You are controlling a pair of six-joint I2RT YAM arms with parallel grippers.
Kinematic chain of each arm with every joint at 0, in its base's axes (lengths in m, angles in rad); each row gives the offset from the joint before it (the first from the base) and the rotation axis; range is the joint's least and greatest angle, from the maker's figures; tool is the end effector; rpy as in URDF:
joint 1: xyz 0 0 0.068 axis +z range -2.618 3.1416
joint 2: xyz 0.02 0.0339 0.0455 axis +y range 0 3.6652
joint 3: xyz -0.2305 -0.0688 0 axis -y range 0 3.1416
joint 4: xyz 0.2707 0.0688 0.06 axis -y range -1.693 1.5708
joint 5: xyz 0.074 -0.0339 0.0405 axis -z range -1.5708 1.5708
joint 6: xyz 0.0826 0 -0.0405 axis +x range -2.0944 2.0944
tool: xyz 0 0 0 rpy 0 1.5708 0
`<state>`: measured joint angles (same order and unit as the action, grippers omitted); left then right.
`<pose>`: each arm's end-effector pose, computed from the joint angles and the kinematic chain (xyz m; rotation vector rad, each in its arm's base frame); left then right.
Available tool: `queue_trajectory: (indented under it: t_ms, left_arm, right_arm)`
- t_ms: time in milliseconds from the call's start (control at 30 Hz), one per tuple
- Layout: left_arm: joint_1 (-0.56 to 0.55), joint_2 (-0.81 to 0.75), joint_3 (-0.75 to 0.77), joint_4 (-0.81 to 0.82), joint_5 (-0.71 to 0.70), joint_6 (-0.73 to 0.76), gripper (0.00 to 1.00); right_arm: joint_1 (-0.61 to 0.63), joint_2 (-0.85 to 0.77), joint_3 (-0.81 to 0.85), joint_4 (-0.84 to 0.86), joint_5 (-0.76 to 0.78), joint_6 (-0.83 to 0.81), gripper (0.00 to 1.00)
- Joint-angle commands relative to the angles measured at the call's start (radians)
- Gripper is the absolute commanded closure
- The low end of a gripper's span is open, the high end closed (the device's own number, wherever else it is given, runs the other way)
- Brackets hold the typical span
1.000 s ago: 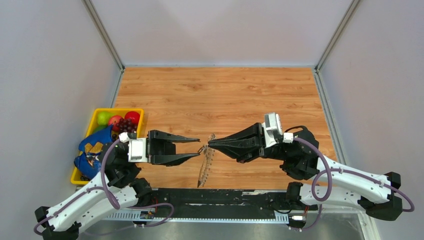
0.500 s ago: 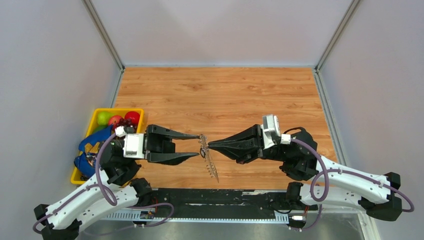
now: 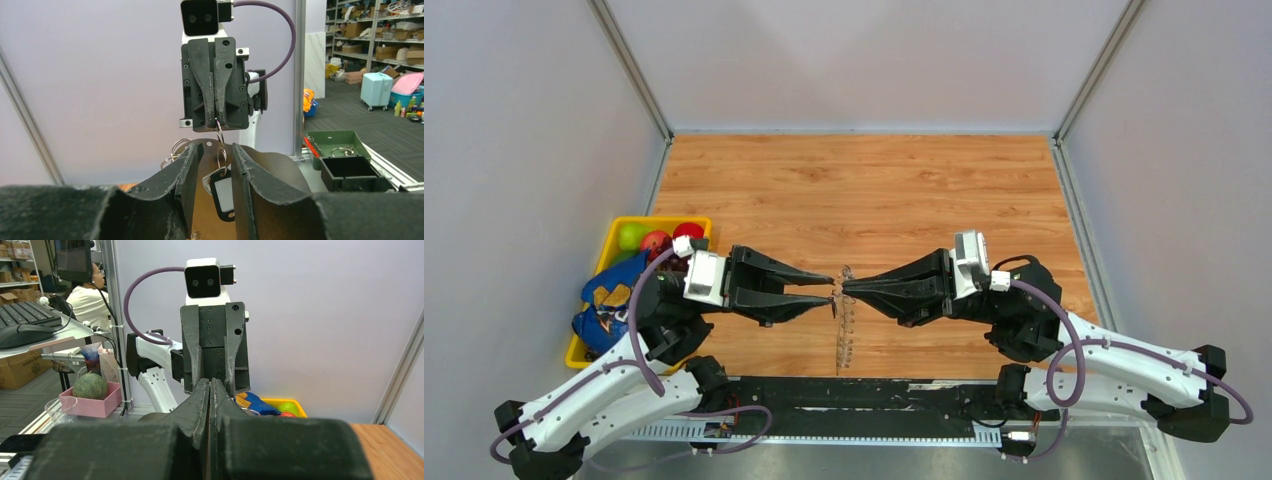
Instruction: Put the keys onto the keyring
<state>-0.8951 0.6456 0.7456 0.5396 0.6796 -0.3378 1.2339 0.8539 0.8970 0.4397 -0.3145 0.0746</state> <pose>0.0909 -0.1965 0.4214 0.9334 0.7533 -1.4117 0.0656 0.2647 0.4297 -0.9011 0.8142 1.3298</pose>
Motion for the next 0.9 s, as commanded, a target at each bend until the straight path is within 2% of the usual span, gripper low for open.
queue_trajectory:
  t_ms: [0,667,800,867]
  left_arm:
    - [-0.003,0.01,0.039,0.016,0.025,-0.039,0.63]
    - [-0.011,0.029,0.043,0.025,0.039,-0.064,0.67]
    - [-0.01,0.03,0.045,0.02,0.04,-0.064,0.72]
    - [-0.012,0.033,0.048,0.015,0.043,-0.062,0.79]
  right_arm:
    - [0.007,-0.008,0.011,0.069,0.025,-0.02,1.0]
    - [0.013,0.011,0.018,0.073,0.037,-0.036,1.0]
    - [0.016,0.013,0.02,0.072,0.04,-0.036,1.0]
    - [0.02,0.012,0.021,0.073,0.04,-0.038,1.0]
